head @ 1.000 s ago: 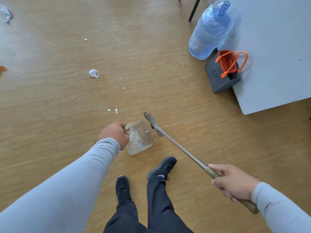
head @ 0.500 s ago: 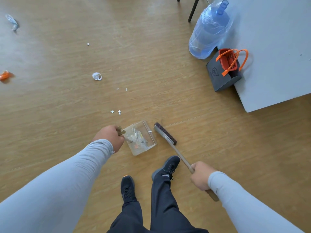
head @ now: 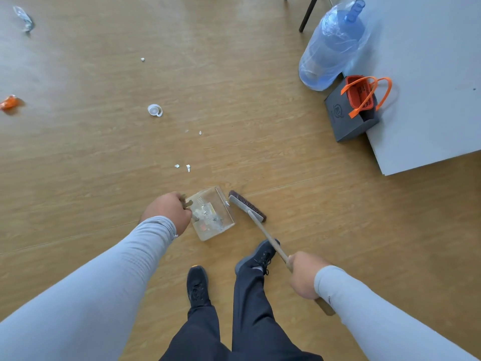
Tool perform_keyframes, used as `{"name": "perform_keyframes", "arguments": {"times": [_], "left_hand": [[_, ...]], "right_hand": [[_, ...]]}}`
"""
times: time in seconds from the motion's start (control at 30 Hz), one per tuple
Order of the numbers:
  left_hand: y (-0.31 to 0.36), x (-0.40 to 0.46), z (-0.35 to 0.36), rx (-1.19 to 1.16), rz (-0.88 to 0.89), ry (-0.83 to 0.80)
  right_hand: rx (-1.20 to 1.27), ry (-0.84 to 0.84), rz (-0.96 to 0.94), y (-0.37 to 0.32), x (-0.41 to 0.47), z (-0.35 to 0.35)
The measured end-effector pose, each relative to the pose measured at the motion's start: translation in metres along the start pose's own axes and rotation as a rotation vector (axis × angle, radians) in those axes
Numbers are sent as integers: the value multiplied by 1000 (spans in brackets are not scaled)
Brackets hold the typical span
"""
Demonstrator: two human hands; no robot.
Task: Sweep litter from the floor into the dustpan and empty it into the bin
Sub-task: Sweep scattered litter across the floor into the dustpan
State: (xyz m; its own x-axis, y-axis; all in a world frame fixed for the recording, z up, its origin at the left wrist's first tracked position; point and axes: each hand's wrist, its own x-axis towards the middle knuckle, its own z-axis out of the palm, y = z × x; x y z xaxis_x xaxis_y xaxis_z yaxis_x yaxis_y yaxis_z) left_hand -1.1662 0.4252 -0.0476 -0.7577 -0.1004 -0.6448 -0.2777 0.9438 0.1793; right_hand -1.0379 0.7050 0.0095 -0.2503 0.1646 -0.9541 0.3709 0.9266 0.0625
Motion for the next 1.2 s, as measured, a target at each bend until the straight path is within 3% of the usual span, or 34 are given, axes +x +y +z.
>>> {"name": "perform_keyframes", "arguments": {"times": [0.07,0.27,0.53,0.7,0.83,1.0,1.2], "left_hand": [[2,-1,1,10,5,1],[-1,0,-2,38,8,11],[2,-2,1,47,14,27],[1,0,5,30,10,44],[0,-1,8,31,8,52],[-4,-1,10,5,5,37],[-2,-4,10,7,1,21]], "right_hand": [[30,-39,-26,6,-7,-11],[424,-41,20,68,-31,-48],[153,125,85,18,3,-27],[261,-63,-13,-12,10,-4],[496,-128,-67,30,0,-16],[645,-45,-41,86,-22,-39],[550,159,77,66,18,-55]]}}
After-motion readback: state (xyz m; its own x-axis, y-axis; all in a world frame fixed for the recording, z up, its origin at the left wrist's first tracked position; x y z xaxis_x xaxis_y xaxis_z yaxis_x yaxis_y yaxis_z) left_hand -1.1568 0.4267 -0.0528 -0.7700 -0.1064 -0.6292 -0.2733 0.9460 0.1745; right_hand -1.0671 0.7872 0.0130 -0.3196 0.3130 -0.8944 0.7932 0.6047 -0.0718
